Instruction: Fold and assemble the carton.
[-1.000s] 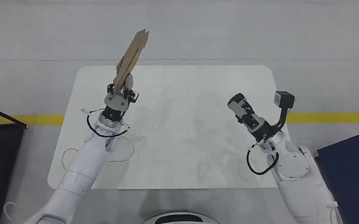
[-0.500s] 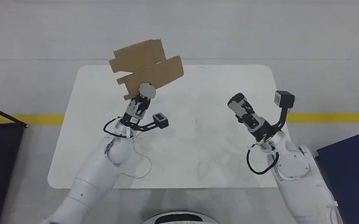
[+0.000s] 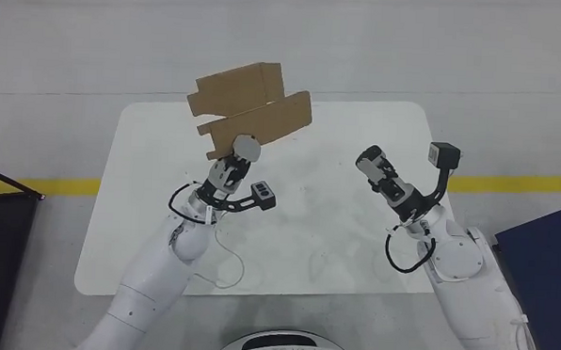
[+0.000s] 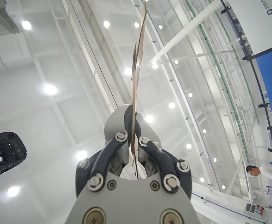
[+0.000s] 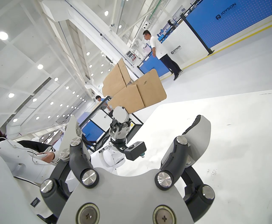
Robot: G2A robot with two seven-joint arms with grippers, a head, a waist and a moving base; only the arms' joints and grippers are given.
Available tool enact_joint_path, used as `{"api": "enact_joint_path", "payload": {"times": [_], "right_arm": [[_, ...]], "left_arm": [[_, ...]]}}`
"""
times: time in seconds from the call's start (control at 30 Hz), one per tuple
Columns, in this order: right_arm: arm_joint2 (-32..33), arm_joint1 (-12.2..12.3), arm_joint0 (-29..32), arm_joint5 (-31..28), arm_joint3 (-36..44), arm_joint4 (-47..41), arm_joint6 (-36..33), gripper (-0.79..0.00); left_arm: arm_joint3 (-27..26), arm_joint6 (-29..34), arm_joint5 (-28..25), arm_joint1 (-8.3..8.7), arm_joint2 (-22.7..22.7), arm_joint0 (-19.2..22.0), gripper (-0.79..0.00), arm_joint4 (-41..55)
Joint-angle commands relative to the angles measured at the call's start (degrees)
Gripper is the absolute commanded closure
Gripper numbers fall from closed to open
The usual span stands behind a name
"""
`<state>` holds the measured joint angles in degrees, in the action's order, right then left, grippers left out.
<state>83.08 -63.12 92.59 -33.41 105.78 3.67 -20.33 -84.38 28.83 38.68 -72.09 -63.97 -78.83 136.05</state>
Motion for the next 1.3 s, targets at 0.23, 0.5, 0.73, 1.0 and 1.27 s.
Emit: {"api": "enact_joint_path", "payload": {"times": [0.23, 0.5, 0.73, 1.0, 1.27], "right_arm": [[0.0, 0.0, 0.0, 0.0, 0.0, 0.0, 0.0, -0.785], [0.0, 0.0, 0.0, 0.0, 0.0, 0.0, 0.0, -0.785], [0.0, 0.0, 0.0, 0.0, 0.0, 0.0, 0.0, -0.785], [0.0, 0.0, 0.0, 0.0, 0.0, 0.0, 0.0, -0.785], [-0.97, -0.23, -2.45, 0.9, 1.11, -0.04, 0.3, -0.785]], "left_arm": [[-0.35, 0.59, -0.75, -0.62, -0.28, -0.16, 0.0, -1.02], [-0.21, 1.91, -0.71, -0.85, -2.2, -0.29, 0.0, -2.32], [1.32, 3.68, -4.87, -0.83, -4.53, 0.57, 0.0, -10.98], [2.7, 5.58, -4.59, -1.14, -4.54, 0.44, 0.0, -14.34], [2.85, -1.9, -2.94, -1.96, -1.32, -0.6, 0.0, -9.28]]}}
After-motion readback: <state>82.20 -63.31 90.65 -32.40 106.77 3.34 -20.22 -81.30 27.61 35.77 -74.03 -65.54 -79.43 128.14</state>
